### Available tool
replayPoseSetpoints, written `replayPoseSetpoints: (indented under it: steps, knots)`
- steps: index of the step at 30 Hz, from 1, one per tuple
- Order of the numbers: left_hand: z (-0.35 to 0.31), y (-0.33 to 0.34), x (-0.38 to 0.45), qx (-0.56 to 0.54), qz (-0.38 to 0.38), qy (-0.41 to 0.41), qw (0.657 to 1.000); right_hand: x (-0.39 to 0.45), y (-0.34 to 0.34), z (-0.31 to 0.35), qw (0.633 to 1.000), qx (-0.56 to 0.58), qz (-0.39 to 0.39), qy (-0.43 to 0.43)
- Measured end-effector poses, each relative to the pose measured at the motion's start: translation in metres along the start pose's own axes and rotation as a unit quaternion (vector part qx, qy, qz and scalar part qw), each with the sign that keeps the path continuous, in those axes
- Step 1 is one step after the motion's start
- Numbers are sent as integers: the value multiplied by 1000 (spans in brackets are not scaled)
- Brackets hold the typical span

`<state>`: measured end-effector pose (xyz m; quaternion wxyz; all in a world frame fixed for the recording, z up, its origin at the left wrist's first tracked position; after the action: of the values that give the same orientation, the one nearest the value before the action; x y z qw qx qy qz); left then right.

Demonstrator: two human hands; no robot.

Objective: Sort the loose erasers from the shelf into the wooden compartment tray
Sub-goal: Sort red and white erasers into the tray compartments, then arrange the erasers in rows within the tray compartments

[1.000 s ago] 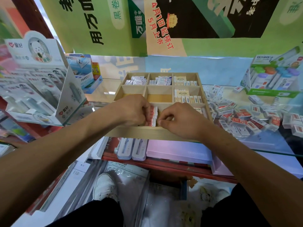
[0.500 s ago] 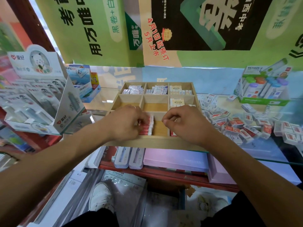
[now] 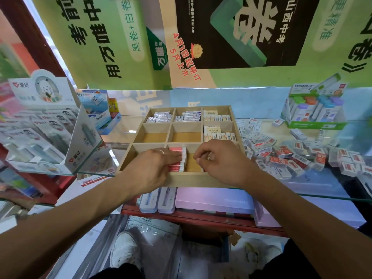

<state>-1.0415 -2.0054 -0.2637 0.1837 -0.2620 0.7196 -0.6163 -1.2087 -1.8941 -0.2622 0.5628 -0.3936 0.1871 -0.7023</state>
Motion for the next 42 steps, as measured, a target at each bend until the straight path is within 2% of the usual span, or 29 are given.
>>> replayPoseSetpoints:
  steps: [4, 9, 16, 22, 27, 35, 39, 42]
  knots:
    - [2, 11, -5, -41, -13, 0, 999, 3, 11, 7, 999, -35, 20, -17]
    - [1, 18, -8, -39, -53, -30, 997, 1, 10, 12, 998, -58, 21, -32]
    - [-2, 6, -7, -73, -66, -14, 995, -1, 6, 13, 995, -76, 22, -56]
    - [-18, -2, 6, -61, -54, 49, 995, -5, -9, 3, 997, -74, -10, -35]
    - [-42, -3, 26, -131, -62, 38, 989, -24, -41, -6, 996, -80, -49, 15]
    - [-108, 7, 62, -208, -57, 86, 973, -87, -104, -47, 981, -93, -145, 92]
    - [-132, 24, 82, -178, -39, 98, 978, -113, -120, -79, 971, -151, -121, 143]
    - [-138, 39, 98, -96, -36, 89, 991, -127, -113, -91, 967, -204, -37, 147]
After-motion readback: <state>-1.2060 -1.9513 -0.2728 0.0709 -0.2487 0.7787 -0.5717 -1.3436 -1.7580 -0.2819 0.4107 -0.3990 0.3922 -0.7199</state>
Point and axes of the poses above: each hand's wrist, its own x-axis towards the middle knuckle, its own y-axis out of the palm, z = x × y, the point moved 2 cm from there along x, towards the middle knuckle, and after that the axes turned 13 degrees about -y, right-handed, at the moved point
